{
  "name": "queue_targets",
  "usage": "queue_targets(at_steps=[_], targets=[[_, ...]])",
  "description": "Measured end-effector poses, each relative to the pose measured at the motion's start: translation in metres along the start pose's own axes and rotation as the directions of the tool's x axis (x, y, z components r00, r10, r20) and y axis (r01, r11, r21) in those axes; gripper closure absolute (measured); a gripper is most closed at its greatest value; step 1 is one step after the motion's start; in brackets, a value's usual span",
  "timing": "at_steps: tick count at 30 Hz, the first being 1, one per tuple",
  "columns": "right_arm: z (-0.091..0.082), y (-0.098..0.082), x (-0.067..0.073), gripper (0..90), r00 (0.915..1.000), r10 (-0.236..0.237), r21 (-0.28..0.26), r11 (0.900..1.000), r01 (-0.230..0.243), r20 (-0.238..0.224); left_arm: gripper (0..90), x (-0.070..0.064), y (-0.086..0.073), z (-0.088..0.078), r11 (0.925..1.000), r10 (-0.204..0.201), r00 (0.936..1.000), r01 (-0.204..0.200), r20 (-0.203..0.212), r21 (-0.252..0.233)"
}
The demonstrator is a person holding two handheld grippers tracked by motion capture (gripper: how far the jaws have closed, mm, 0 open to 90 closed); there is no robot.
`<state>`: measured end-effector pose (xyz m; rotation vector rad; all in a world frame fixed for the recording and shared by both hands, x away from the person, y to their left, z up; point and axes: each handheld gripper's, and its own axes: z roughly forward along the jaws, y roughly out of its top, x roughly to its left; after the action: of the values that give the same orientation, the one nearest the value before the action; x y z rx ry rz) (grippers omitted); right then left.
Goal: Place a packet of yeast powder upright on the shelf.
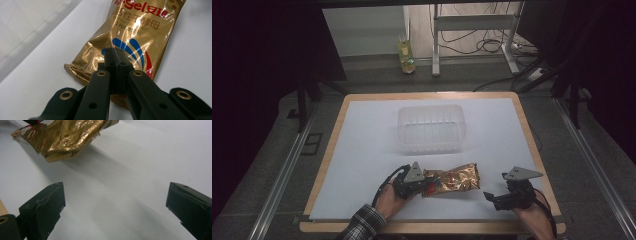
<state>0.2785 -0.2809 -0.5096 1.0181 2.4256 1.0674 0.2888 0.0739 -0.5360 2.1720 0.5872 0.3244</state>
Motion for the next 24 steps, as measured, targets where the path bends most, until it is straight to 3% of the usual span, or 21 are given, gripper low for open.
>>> queue_targets(at_steps=[13,24], targets=[[-0.0018,0.0018,0.001,2.3,0.9998,0.007,-0.006,1.0,-0.007,-0.018,89.9,-0.002,-0.0009,-0.0005,0.9999,0.007,0.9998,-0.007,-0.016,0.012],[-0.0011,0.0058,0.0055,2.4,0.9964,0.019,0.0,1.0,-0.019,-0.083,89.9,-0.0015,-0.0033,-0.0012,0.9994,0.004,0.9997,-0.003,-0.023,0.034]])
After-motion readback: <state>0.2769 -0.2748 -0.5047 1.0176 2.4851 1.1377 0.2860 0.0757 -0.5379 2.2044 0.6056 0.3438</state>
